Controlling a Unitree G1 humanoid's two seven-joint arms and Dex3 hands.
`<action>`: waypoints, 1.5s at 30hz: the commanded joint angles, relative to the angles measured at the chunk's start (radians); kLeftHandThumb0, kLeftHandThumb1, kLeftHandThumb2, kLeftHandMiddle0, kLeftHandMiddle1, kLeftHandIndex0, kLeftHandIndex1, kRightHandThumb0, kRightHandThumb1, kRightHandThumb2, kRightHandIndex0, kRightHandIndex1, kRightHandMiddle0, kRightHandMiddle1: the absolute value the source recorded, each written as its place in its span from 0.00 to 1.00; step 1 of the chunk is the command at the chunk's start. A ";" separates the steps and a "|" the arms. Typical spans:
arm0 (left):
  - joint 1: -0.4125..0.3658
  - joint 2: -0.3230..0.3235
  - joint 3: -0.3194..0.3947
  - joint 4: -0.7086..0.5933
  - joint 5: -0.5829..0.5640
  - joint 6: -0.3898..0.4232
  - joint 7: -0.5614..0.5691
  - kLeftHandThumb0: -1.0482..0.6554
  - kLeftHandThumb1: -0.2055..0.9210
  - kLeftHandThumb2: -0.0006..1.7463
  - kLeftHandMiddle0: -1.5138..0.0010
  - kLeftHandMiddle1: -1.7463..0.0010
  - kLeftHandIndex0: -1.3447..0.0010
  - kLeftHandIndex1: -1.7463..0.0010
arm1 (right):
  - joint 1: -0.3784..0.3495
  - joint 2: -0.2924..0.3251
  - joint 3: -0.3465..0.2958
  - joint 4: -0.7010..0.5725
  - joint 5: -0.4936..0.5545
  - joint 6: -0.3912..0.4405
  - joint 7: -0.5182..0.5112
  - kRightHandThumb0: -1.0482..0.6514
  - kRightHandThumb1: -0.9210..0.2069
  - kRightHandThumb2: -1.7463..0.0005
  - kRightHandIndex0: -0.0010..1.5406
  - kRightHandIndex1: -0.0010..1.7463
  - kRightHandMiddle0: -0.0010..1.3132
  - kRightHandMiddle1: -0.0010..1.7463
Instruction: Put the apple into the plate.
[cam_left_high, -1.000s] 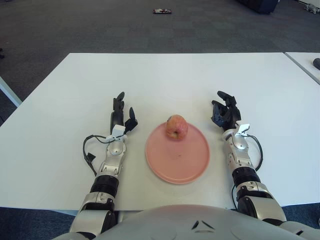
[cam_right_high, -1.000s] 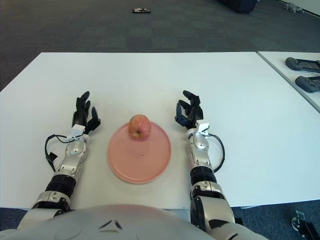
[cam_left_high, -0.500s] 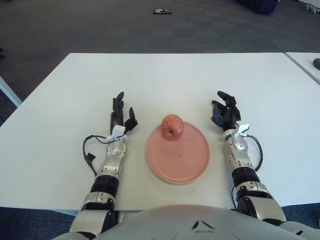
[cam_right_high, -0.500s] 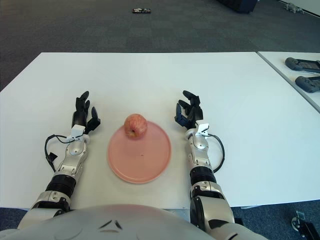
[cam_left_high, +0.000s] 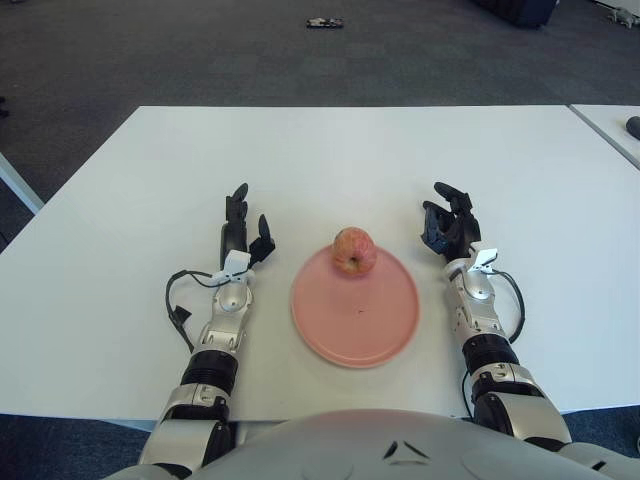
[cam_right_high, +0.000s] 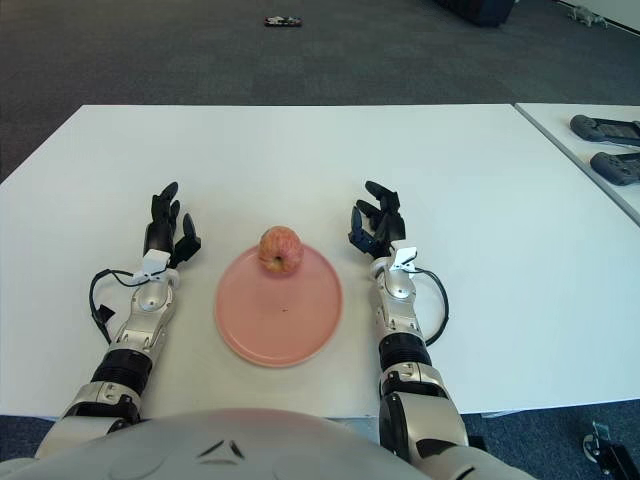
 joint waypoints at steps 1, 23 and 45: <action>0.003 0.001 0.000 0.010 0.001 0.010 -0.003 0.13 1.00 0.51 0.86 0.90 1.00 0.67 | 0.028 0.015 0.001 0.040 0.002 0.038 -0.003 0.38 0.32 0.46 0.07 0.48 0.00 0.54; 0.000 0.001 -0.002 0.007 0.000 0.020 -0.010 0.12 1.00 0.51 0.85 0.90 1.00 0.68 | 0.028 0.016 -0.001 0.035 0.014 0.051 0.009 0.39 0.31 0.45 0.07 0.47 0.00 0.50; -0.003 0.004 -0.004 0.010 0.005 0.023 -0.009 0.12 1.00 0.52 0.85 0.90 1.00 0.68 | 0.025 0.017 0.001 0.033 0.009 0.054 0.002 0.39 0.29 0.45 0.07 0.47 0.00 0.49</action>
